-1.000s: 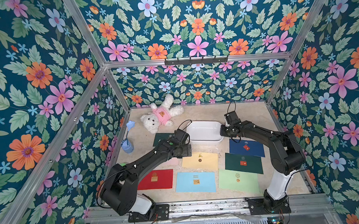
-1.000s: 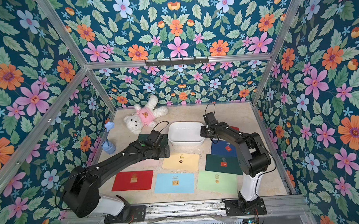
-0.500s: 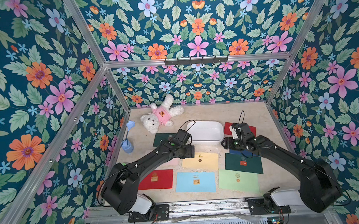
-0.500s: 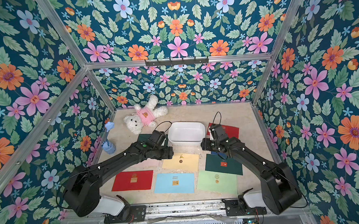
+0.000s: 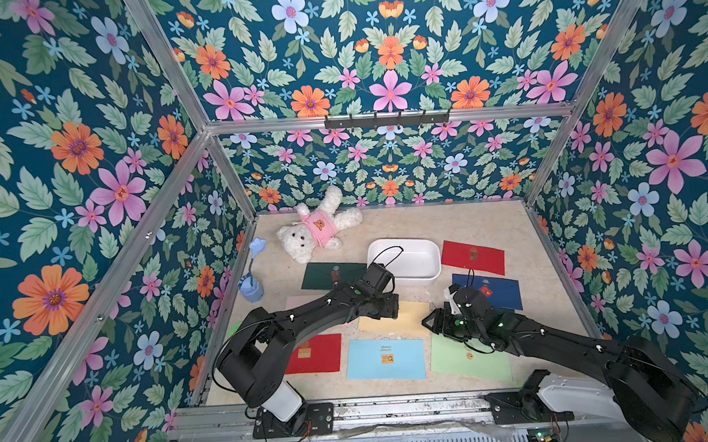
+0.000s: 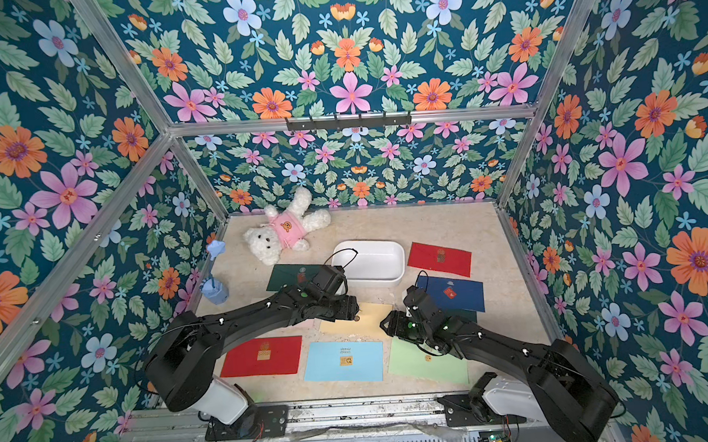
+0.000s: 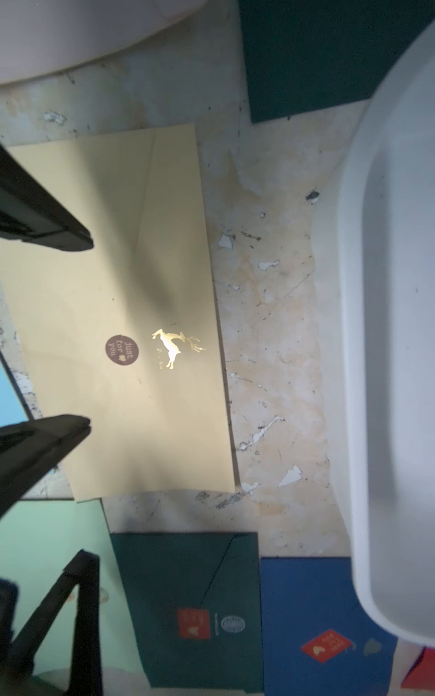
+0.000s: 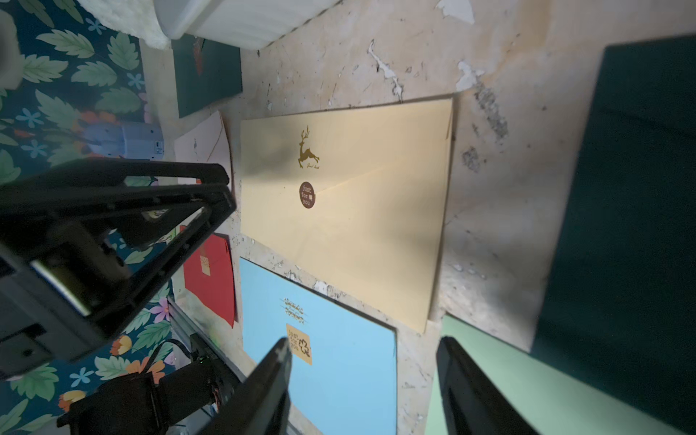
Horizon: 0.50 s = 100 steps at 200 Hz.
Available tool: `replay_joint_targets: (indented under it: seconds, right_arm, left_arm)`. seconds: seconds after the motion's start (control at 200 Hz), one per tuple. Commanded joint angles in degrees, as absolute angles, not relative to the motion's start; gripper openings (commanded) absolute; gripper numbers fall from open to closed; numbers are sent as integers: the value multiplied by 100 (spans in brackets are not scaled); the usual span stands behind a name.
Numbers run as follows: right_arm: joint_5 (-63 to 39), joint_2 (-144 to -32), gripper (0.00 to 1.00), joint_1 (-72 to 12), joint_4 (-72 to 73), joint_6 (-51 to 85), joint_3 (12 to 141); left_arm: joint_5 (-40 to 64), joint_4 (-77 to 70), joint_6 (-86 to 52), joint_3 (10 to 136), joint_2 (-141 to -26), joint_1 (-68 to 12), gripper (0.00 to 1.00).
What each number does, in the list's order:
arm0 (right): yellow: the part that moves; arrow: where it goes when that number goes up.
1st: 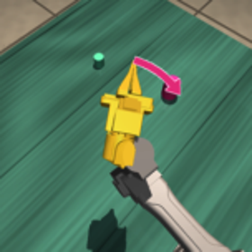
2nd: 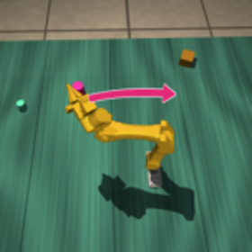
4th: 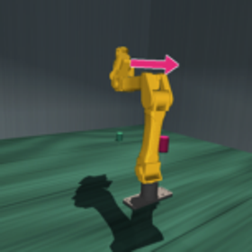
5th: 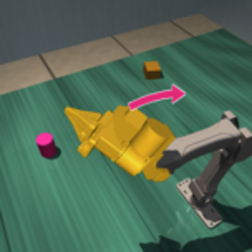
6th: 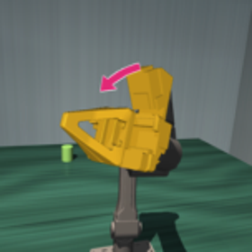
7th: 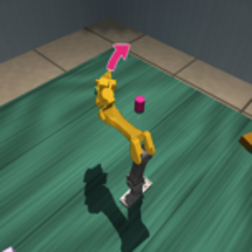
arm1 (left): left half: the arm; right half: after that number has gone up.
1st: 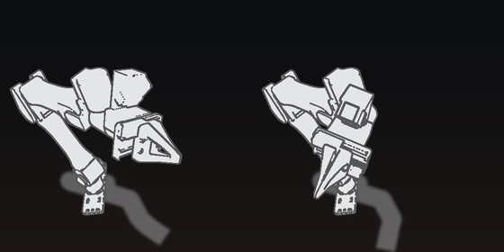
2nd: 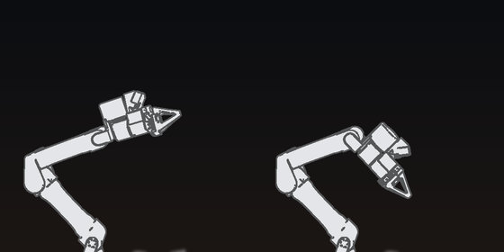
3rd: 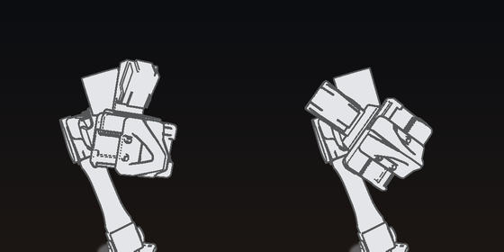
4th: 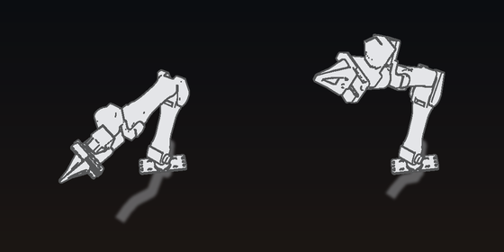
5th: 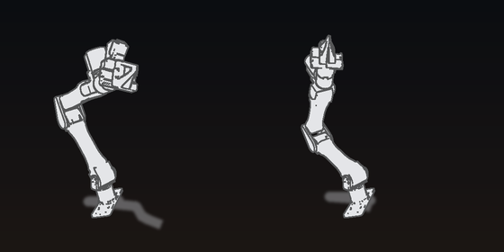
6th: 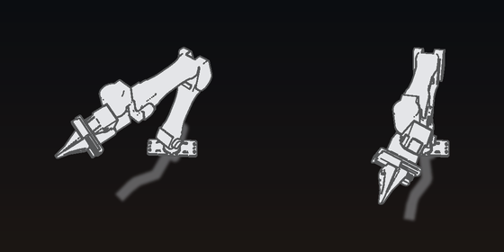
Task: Put the sealed envelopes into the storage box
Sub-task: Adjust the envelope at the center of the board.
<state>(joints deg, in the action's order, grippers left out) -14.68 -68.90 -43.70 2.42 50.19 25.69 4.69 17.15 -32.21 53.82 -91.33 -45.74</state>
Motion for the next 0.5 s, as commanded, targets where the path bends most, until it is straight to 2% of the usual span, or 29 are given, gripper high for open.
replay_joint_targets:
  seconds: [0.0, 0.495]
  right_arm:
    - [-1327, -7027, 64, -4548, 636, 5520, 2612]
    - [-1042, -7418, 63, -4941, 290, 6059, 2769]
  left_arm:
    - [168, 1499, -3527, 5331, -9248, -4531, 76]
    - [322, 1314, -4093, 4808, -9554, -4149, 76]
